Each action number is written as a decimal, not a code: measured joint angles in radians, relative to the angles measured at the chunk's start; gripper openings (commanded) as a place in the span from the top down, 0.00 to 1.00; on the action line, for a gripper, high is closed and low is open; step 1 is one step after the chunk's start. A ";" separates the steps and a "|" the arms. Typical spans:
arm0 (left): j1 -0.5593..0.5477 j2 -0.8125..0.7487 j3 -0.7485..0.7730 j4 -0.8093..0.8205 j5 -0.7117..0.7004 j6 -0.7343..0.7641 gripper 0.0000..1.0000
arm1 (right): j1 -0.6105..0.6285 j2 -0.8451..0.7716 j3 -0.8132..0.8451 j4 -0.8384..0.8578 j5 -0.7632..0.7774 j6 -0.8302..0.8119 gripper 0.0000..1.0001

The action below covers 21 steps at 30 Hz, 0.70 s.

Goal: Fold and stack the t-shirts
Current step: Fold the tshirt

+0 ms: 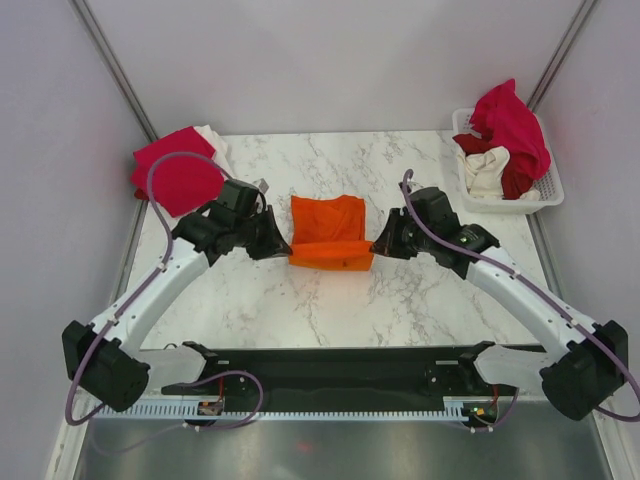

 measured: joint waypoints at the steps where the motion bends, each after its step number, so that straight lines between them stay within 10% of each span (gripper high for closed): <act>1: 0.002 0.032 0.032 -0.010 -0.004 0.008 0.98 | -0.004 0.029 0.026 -0.002 0.008 -0.009 1.00; 16: 0.104 0.531 0.450 -0.095 -0.016 0.122 0.94 | -0.142 0.502 0.370 -0.044 0.018 -0.124 1.00; 19: 0.141 0.685 0.594 -0.109 -0.018 0.150 0.60 | -0.183 0.697 0.545 -0.044 -0.006 -0.132 0.68; 20: 0.156 0.754 0.661 -0.112 -0.011 0.163 0.56 | -0.199 0.778 0.619 -0.045 -0.015 -0.130 0.35; 21: 0.172 0.832 0.740 -0.122 0.003 0.169 0.50 | -0.216 0.863 0.710 -0.058 -0.026 -0.128 0.24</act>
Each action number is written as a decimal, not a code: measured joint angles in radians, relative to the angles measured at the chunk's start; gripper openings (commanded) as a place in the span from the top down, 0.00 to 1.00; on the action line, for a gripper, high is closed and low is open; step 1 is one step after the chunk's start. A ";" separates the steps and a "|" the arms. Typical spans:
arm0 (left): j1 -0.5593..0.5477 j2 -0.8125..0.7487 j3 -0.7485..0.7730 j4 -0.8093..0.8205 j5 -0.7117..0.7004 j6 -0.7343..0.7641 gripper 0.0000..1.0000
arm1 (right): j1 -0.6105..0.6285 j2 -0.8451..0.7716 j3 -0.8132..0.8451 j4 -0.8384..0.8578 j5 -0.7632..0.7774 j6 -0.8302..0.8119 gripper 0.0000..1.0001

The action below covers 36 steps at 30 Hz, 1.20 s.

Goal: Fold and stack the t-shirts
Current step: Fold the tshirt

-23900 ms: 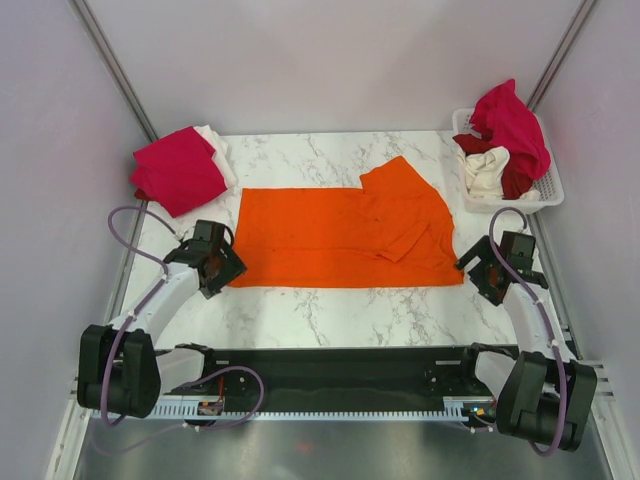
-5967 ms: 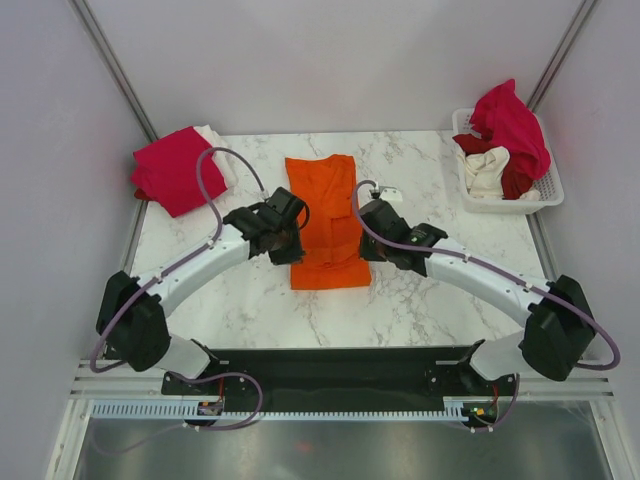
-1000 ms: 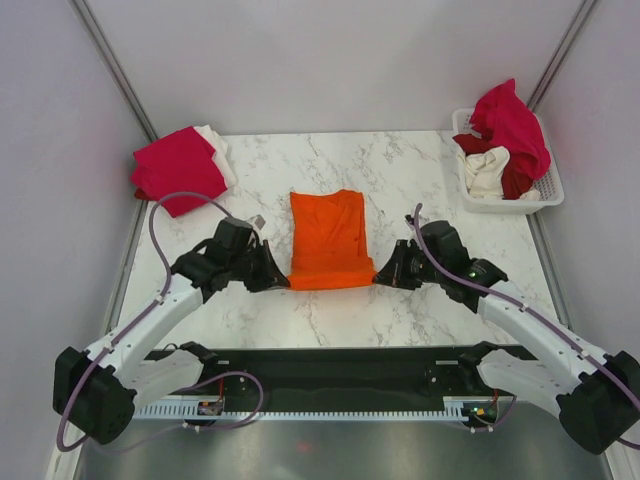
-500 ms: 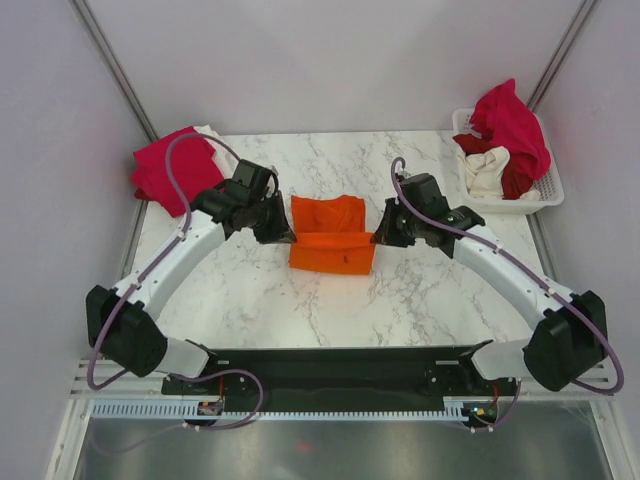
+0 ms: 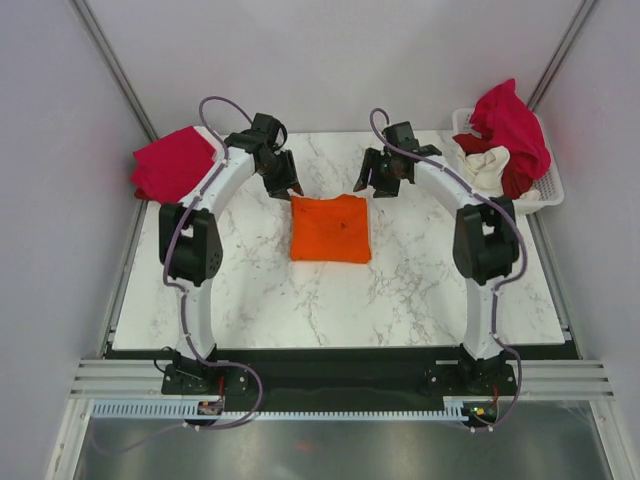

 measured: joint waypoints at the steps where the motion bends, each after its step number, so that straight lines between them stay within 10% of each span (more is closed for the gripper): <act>1: 0.015 0.083 0.084 -0.008 0.006 0.005 0.39 | -0.017 0.082 0.085 0.003 -0.005 -0.009 0.15; 4: 0.051 0.282 0.297 -0.024 0.032 0.018 0.13 | -0.063 0.236 0.244 -0.004 -0.002 -0.012 0.11; 11: 0.097 0.300 0.303 -0.070 0.005 0.023 0.16 | -0.123 0.069 0.050 0.035 0.029 -0.020 0.11; 23: 0.086 -0.045 -0.348 0.270 0.142 0.045 0.22 | -0.096 -0.459 -0.642 0.306 -0.151 0.002 0.07; 36: 0.087 0.127 -0.266 0.423 0.181 0.045 0.34 | -0.089 -0.491 -0.933 0.478 -0.274 -0.008 0.07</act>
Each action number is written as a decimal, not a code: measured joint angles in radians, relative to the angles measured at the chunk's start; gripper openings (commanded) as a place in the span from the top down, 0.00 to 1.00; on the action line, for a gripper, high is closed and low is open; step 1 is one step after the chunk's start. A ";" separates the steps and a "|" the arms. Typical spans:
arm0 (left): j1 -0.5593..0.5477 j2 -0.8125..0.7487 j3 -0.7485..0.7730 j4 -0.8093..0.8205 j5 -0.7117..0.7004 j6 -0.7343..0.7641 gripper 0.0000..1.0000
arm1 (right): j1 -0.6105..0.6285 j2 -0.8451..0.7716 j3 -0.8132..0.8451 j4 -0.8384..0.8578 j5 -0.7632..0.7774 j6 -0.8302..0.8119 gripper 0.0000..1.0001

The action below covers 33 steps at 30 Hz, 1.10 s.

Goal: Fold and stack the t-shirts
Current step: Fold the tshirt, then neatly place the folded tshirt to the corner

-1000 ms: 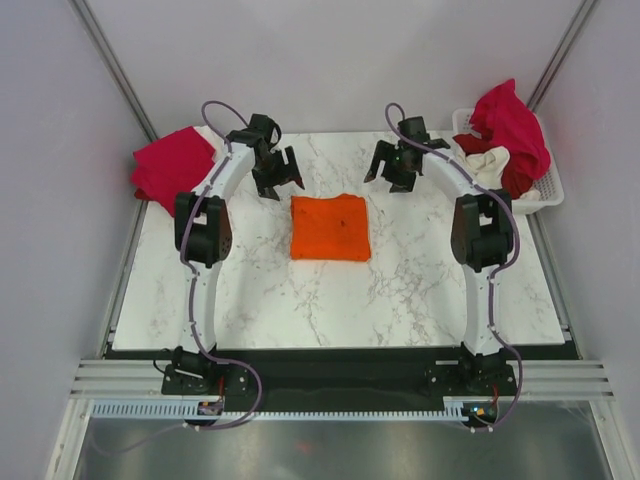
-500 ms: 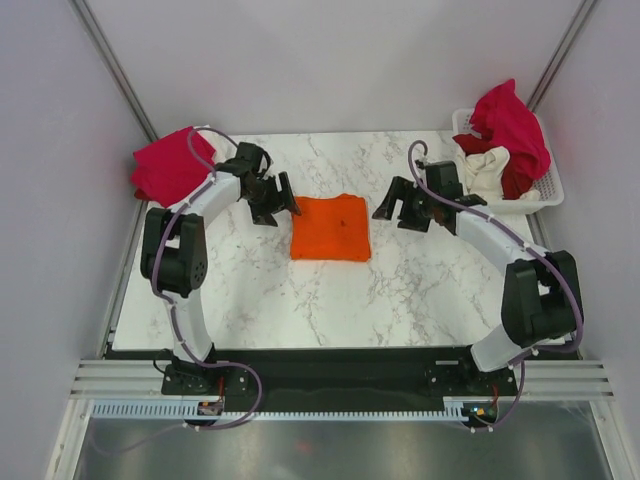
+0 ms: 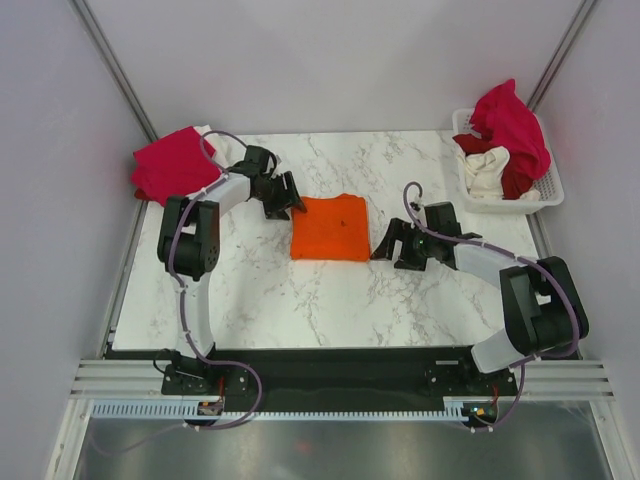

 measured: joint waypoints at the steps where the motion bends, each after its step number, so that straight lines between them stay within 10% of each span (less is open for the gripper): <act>1: 0.000 0.013 0.014 0.006 0.003 0.000 0.41 | 0.002 0.000 -0.021 0.014 -0.003 0.001 0.07; 6: 0.000 0.066 0.060 0.029 0.017 -0.006 0.71 | 0.021 0.000 -0.100 0.135 -0.039 0.020 0.07; 8: 0.000 0.083 0.070 0.032 0.035 -0.013 0.98 | 0.031 0.004 -0.122 0.198 -0.051 0.027 0.07; 19: 0.008 0.080 0.096 -0.011 0.052 -0.004 0.98 | 0.049 0.041 -0.211 0.479 -0.108 0.068 0.06; 33: 0.210 0.044 0.543 -0.370 0.053 0.113 0.98 | 0.051 0.048 -0.224 0.523 -0.117 0.067 0.05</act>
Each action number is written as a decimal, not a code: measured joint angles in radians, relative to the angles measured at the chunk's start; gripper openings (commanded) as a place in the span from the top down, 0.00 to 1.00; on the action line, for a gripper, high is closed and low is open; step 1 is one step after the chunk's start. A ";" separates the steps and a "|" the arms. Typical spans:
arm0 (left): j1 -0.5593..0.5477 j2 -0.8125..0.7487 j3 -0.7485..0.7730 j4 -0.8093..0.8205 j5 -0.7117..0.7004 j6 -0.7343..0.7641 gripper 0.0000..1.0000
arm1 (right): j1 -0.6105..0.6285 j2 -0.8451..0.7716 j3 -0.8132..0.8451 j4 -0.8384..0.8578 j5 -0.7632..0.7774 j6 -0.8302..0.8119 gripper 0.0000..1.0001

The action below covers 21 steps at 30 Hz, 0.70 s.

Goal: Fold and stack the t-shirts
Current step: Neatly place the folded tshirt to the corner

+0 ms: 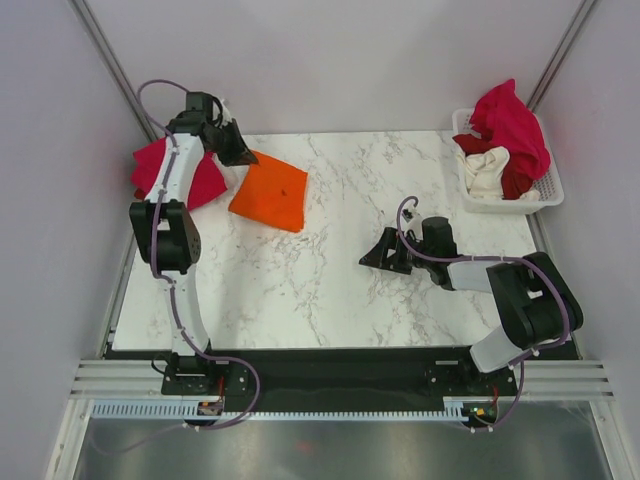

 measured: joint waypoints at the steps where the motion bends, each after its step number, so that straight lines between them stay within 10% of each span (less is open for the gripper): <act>1: 0.015 0.005 0.037 -0.021 0.000 0.010 0.98 | 0.000 0.001 0.000 0.001 -0.002 0.000 0.05; 21: 0.170 0.095 0.414 -0.144 0.010 0.054 0.97 | 0.000 0.019 0.000 0.032 -0.023 0.000 0.05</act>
